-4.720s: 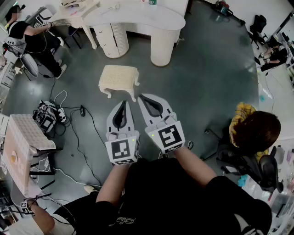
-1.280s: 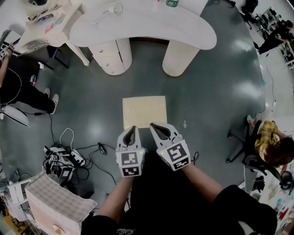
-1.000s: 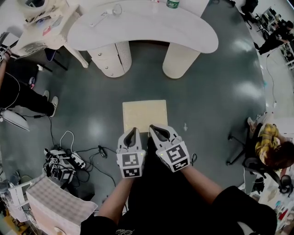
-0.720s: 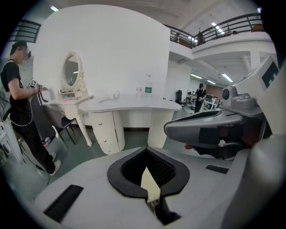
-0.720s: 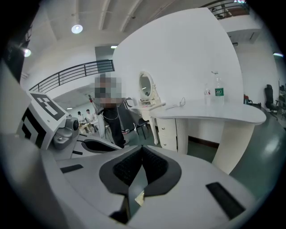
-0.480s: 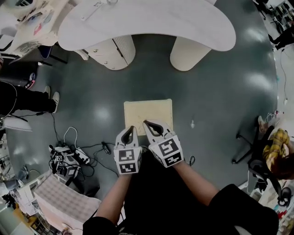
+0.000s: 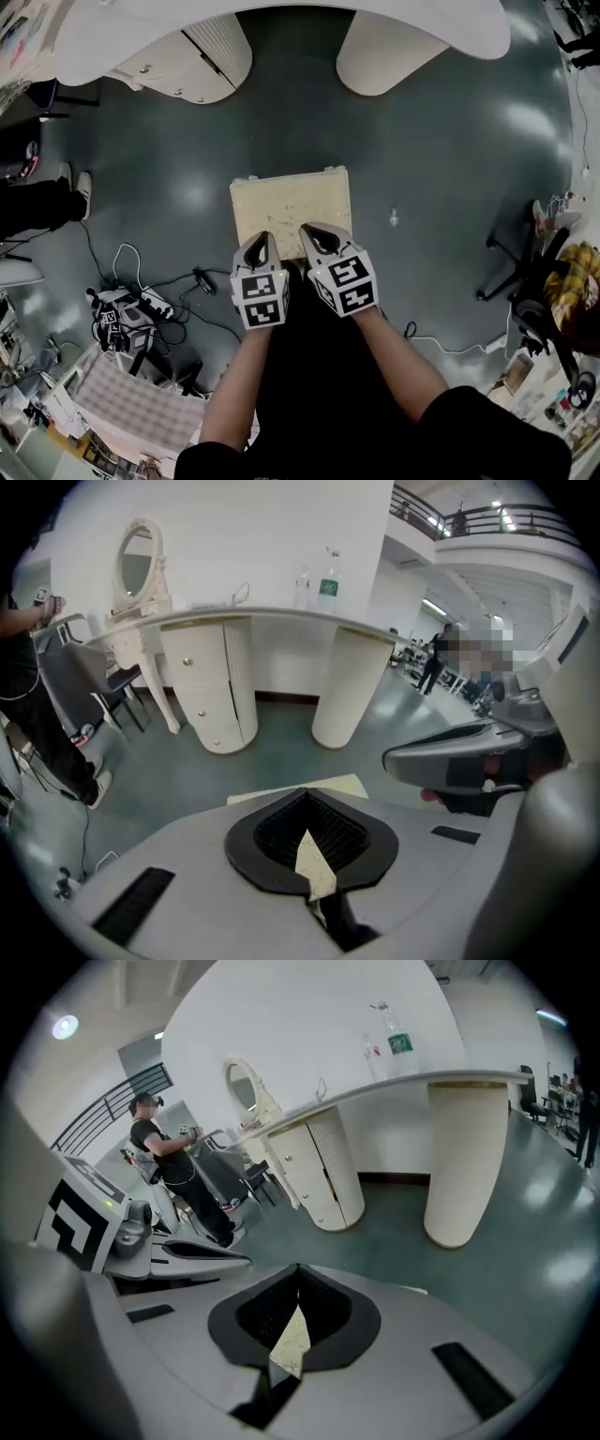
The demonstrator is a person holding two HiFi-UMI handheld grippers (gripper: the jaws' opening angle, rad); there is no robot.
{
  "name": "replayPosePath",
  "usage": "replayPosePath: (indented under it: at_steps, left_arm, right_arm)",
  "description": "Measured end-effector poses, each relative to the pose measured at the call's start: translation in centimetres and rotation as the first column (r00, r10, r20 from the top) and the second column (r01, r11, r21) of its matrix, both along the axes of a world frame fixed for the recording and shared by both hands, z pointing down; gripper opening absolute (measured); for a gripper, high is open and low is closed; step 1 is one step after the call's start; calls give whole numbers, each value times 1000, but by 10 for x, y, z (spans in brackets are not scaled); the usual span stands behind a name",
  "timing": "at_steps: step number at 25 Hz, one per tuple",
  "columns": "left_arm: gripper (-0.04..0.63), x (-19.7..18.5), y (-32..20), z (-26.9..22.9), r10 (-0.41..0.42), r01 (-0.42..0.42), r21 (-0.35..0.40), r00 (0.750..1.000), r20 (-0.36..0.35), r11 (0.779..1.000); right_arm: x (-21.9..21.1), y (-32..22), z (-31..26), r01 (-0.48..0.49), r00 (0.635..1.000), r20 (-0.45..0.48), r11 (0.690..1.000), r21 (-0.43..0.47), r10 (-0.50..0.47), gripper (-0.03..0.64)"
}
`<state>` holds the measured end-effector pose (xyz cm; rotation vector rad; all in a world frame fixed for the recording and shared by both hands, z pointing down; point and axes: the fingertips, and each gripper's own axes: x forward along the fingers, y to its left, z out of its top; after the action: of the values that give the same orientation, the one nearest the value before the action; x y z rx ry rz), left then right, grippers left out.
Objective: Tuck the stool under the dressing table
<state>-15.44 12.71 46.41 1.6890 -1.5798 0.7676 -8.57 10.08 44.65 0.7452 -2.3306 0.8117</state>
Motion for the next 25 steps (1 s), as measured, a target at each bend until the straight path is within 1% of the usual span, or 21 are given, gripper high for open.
replayPosePath:
  at_steps: [4,8,10,13,15,17,18,19,20,23,25]
  left_arm:
    - [5,-7,2,49,9,-10,-62,1000,-16,998]
    - [5,-14,-8,100,-40,33,-118,997,-59,992]
    - [5,-20,-13,120,-40,31,-136,997,-65,990]
    - [5,-17,-14,137,-12,2,-163,998,-64,987]
    - [5,-14,-16,144,-6,-4,-172,998,-58,985]
    - [6,-18,-14,150,-20,9,-181,998,-55,984]
    - [23,-21,-11,154,-31,19,-190,998,-59,982]
    - [75,-25,-7,158,-41,28,-202,997,-64,979]
    - [105,-30,-3,162,-51,36,-214,996,-68,976]
    - [179,-51,7,173,-71,52,-240,995,-70,969]
    - [223,-67,12,179,-68,49,-242,995,-71,969]
  right_arm:
    - [-2,4,48,-18,1000,-26,998,-57,17,6]
    - [14,0,103,-25,996,-89,995,-94,17,6]
    - [12,-1,121,-23,997,-70,992,-120,15,6]
    - [9,1,130,-4,1000,-24,989,-145,1,6]
    - [11,-1,138,7,1000,-30,991,-135,-11,6]
    - [12,-3,147,12,999,-29,990,-139,-16,8]
    - [14,-4,152,8,1000,-27,989,-145,-12,15]
    - [16,-5,155,2,1000,-27,988,-153,-6,88]
    - [19,-6,159,-2,1000,-29,987,-162,-3,158]
    - [39,-10,174,-9,999,-53,983,-181,-1,195]
    - [59,-12,187,-20,996,-91,981,-195,2,217]
